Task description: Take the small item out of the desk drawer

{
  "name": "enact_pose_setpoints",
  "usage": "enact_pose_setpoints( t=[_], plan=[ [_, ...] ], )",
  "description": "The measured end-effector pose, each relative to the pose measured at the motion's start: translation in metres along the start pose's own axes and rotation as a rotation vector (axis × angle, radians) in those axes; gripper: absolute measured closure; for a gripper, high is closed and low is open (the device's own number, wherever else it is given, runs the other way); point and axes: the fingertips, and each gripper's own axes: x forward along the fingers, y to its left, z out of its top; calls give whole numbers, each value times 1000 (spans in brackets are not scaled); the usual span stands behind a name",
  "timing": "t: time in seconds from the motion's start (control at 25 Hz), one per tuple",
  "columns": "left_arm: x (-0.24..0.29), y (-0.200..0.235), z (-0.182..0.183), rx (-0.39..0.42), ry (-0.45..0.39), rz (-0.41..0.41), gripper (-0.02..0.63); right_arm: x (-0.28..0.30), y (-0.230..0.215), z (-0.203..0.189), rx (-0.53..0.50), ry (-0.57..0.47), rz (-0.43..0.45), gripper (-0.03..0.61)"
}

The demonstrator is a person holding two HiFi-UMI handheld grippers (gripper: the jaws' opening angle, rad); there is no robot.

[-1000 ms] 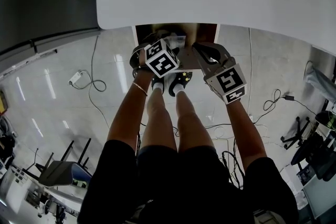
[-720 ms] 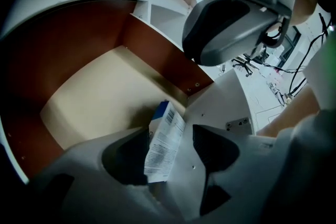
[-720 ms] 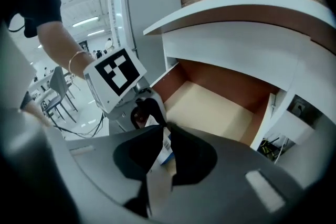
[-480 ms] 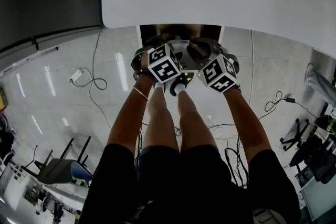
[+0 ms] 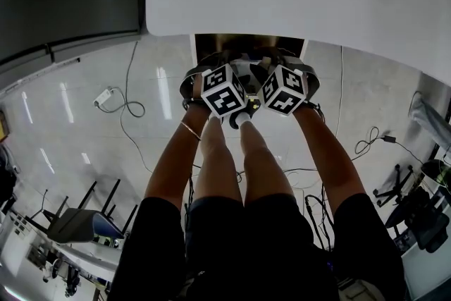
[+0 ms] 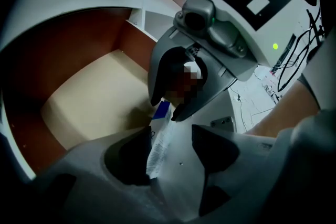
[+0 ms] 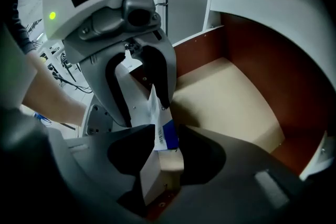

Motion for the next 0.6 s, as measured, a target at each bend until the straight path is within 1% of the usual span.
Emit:
enact_pose_setpoints(
  t=[0.12, 0.24, 0.48, 0.6],
  plan=[
    [-2, -2, -1, -5, -8, -2, 382, 10, 3, -3, -29, 29, 10, 422],
    [-3, -3, -1, -3, -8, -12, 392, 14, 5, -7, -40, 57, 38, 422],
    [-5, -3, -4, -11, -19, -13, 419, 23, 11, -8, -77, 74, 76, 432],
    [-6, 1, -3, -26, -35, 1, 438, 26, 11, -8, -94, 67, 73, 443]
  ],
)
